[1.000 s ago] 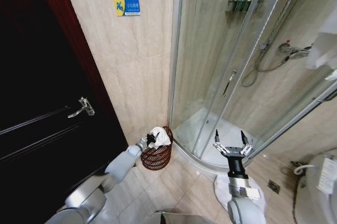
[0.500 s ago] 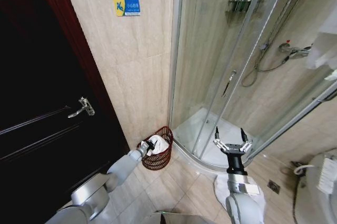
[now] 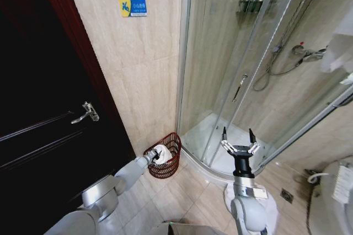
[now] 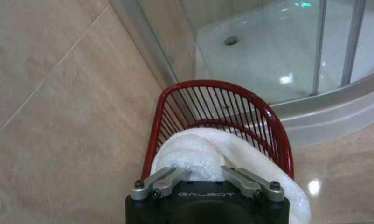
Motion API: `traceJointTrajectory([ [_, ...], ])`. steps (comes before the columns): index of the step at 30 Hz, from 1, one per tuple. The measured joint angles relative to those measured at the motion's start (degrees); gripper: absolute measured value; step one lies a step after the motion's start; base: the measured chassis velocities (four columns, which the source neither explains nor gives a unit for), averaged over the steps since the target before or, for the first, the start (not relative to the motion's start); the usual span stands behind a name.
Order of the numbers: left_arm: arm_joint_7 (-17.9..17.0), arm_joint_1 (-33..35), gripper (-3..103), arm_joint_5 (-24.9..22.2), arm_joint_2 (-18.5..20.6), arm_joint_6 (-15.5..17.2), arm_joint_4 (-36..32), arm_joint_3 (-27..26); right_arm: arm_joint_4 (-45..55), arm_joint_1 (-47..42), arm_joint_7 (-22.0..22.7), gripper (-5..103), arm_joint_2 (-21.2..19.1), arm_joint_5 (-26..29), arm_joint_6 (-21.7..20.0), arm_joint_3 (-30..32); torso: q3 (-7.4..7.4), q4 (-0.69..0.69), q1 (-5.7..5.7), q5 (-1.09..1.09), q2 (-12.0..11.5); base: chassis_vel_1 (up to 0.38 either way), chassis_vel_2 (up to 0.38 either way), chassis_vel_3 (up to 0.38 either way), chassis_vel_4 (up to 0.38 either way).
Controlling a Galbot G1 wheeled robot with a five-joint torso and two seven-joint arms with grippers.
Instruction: Discard the used towel into the hamper.
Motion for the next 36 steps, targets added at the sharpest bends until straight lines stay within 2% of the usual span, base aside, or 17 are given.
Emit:
traceJointTrajectory([
  [3, -0.05, -0.96, 5, -0.24, -1.04, 0.09, 1.25, 1.33, -0.27, 0.1, -0.45, 100, 0.01, -0.34, 0.44, -0.33, 0.0, 0.0, 0.0, 0.0, 0.0, 0.0, 0.0, 0.0, 0.0],
  [8, 0.01, -2.41, 5, -0.11, -5.0, -0.04, 6.55, 2.18, -1.02, 0.48, -1.07, 100, 0.08, -1.96, 1.32, -1.76, 0.0, -0.02, 0.0, -0.01, 0.0, 0.0, 0.0, 0.0, 0.0],
  [12, 0.06, -2.4, 5, -0.13, -6.01, 0.07, 7.91, 2.55, -1.36, 0.72, -1.34, 100, 0.08, -2.13, 1.78, -2.4, 0.0, 0.0, 0.0, 0.01, 0.0, 0.0, 0.0, 0.0, 0.0],
  [14, -0.17, -2.09, 5, -2.82, -7.36, 1.06, 8.89, 2.58, -2.24, 0.51, -1.79, 100, 0.08, -2.13, 2.81, -2.72, 0.0, 0.0, 0.0, 0.01, 0.0, 0.0, 0.0, 0.0, 0.0],
  [17, -0.36, -2.03, 5, -4.22, -8.72, 1.94, 10.09, 2.45, -2.64, 0.0, -2.15, 100, 0.08, -1.88, 3.69, -2.58, 0.0, -0.01, 0.0, 0.0, 0.0, 0.0, 0.0, 0.0, 0.0],
  [24, -0.85, -3.37, 5, -6.14, -10.78, 4.4, 12.36, 2.49, -3.55, -3.19, -2.31, 100, 0.05, -0.26, 6.24, -2.04, 0.0, -0.01, 0.0, 0.01, 0.0, 0.0, 0.0, 0.0, 0.0],
  [33, -2.31, -3.65, 4, -8.91, -13.1, 6.48, 12.23, 1.96, -3.53, -4.32, -2.19, 100, 0.03, -0.43, 7.17, -2.93, 0.0, -0.01, 0.0, 0.01, 0.0, 0.0, 0.0, 0.0, 0.0],
  [34, -2.79, -3.5, 10, -8.89, -13.2, 6.71, 12.12, 1.94, -3.51, -4.43, -2.14, 100, 0.03, -0.44, 7.17, -2.93, 0.0, -0.02, 0.0, 0.01, 0.0, 0.0, 0.0, 0.0, 0.0],
  [36, -3.12, -3.41, 10, -8.82, -13.19, 6.97, 11.97, 1.93, -3.5, -4.46, -2.01, 100, 0.03, -0.45, 7.16, -2.93, 0.0, -0.01, 0.0, 0.01, 0.0, 0.0, 0.0, 0.0, 0.0],
])
